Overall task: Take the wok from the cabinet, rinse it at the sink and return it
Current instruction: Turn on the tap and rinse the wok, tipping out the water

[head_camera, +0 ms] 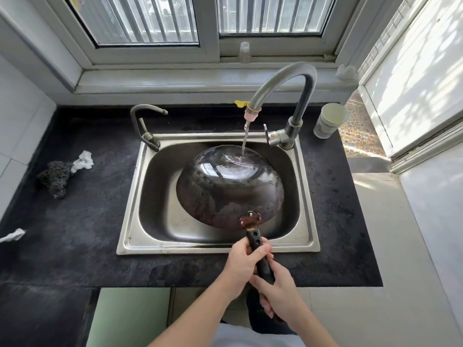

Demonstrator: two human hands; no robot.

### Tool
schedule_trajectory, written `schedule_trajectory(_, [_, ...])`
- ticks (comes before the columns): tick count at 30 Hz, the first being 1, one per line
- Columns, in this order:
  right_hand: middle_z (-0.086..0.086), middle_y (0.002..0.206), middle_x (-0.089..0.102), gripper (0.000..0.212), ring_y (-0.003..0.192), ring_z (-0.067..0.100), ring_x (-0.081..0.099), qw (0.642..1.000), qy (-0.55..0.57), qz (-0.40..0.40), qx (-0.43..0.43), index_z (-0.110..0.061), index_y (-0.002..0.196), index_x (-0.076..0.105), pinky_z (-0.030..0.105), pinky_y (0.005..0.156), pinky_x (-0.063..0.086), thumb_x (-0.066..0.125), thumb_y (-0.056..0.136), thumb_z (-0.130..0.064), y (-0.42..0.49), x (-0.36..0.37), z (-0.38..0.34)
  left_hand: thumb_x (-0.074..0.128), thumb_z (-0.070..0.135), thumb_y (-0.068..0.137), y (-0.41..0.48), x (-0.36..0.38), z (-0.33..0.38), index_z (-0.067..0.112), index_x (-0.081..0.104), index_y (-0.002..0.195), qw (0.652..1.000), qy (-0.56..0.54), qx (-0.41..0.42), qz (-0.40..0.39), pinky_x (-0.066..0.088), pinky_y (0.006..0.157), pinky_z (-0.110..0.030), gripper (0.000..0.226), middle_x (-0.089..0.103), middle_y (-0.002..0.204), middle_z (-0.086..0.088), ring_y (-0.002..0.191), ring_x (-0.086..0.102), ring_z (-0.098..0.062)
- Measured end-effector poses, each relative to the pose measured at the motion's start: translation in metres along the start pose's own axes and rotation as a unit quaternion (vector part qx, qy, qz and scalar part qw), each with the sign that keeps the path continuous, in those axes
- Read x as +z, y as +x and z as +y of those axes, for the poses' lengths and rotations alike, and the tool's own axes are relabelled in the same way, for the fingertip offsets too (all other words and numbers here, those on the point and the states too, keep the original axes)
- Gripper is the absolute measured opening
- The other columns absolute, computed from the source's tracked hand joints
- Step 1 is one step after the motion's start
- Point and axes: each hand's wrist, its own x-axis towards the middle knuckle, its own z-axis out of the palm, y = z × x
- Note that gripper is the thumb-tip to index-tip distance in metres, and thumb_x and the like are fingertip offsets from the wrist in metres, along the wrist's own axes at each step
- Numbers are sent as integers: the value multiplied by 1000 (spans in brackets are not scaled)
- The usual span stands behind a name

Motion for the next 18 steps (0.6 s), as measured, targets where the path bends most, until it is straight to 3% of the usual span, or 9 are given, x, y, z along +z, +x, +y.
schedule_trajectory(5, [18, 53, 52, 7, 33, 19, 42, 999, 32, 15, 8, -6, 101, 59, 29, 36, 39, 61, 96, -11, -6, 7, 4, 68, 16, 91, 0, 1, -6, 16, 66, 106, 999, 44, 15, -5, 57, 93, -36, 15, 72, 89, -6, 89, 70, -16])
schedule_trajectory(9, [7, 54, 60, 10, 35, 17, 49, 999, 8, 39, 13, -9, 104, 58, 27, 37, 45, 61, 97, -15, -9, 13, 3, 67, 17, 91, -3, 3, -4, 16, 65, 107, 997, 66, 31, -7, 58, 87, -29, 16, 73, 92, -7, 89, 71, -16])
schedule_trajectory(13, [3, 77, 73, 28, 41, 15, 60, 993, -67, 99, 18, -21, 120, 52, 27, 38, 51, 65, 95, -21, -12, 21, 1, 71, 20, 88, -4, 1, -4, 16, 66, 109, 997, 69, 35, -21, 57, 90, -30, 21, 76, 97, -5, 94, 73, -14])
schedule_trajectory(18, [-4, 91, 69, 28, 60, 10, 67, 976, -126, 178, 26, -24, 122, 53, 21, 48, 55, 63, 96, -20, -9, 32, -5, 77, 21, 84, -3, 2, -4, 18, 68, 108, 997, 66, 29, -35, 56, 90, -28, 26, 77, 99, 5, 99, 71, -9])
